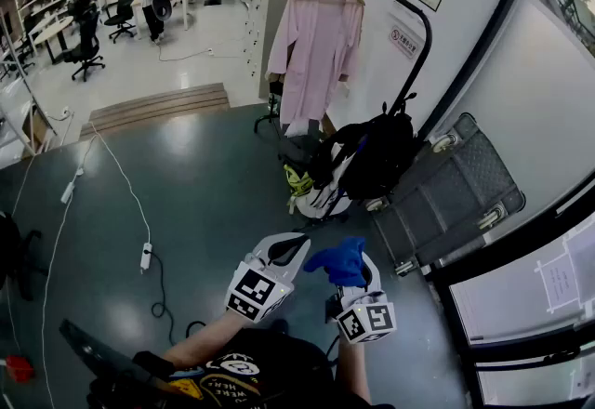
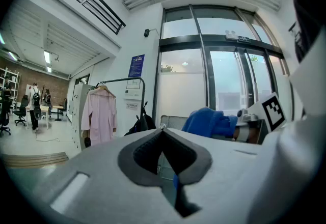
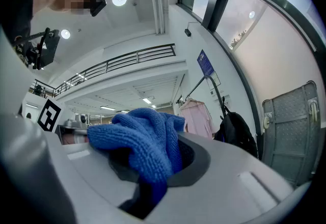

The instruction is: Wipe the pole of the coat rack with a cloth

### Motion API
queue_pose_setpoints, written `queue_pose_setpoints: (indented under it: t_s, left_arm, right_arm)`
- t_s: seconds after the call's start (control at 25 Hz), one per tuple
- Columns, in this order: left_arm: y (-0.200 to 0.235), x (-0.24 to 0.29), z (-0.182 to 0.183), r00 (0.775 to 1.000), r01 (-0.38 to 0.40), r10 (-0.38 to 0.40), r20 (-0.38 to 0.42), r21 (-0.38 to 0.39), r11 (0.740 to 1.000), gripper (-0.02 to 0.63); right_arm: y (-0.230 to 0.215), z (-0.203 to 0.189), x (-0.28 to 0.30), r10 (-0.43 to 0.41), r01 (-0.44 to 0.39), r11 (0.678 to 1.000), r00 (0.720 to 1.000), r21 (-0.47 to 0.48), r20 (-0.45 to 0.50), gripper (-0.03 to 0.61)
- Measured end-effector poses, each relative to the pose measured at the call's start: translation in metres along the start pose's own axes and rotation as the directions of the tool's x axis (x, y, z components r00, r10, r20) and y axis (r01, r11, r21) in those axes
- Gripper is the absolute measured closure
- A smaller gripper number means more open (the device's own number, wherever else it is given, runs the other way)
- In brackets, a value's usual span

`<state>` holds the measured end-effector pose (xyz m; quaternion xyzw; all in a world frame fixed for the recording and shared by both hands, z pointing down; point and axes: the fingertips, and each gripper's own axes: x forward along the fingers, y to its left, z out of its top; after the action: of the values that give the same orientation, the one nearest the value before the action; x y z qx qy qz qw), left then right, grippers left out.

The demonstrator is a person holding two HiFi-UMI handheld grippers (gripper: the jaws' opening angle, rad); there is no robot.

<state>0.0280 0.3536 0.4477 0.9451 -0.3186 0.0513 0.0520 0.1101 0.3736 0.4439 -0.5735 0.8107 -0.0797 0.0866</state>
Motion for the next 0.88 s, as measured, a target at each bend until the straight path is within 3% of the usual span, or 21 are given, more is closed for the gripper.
queue_pose_setpoints:
  t_s: [0.88]
  left_arm:
    - [-0.018, 0.025, -0.005, 1.000, 0.011, -0.011, -0.001, -0.028, 1.000, 0.616]
  right_arm:
    - [-0.027, 0.002, -0.010, -0.012, 0.012, 1.000, 1.000, 0.010, -0.013, 0.520]
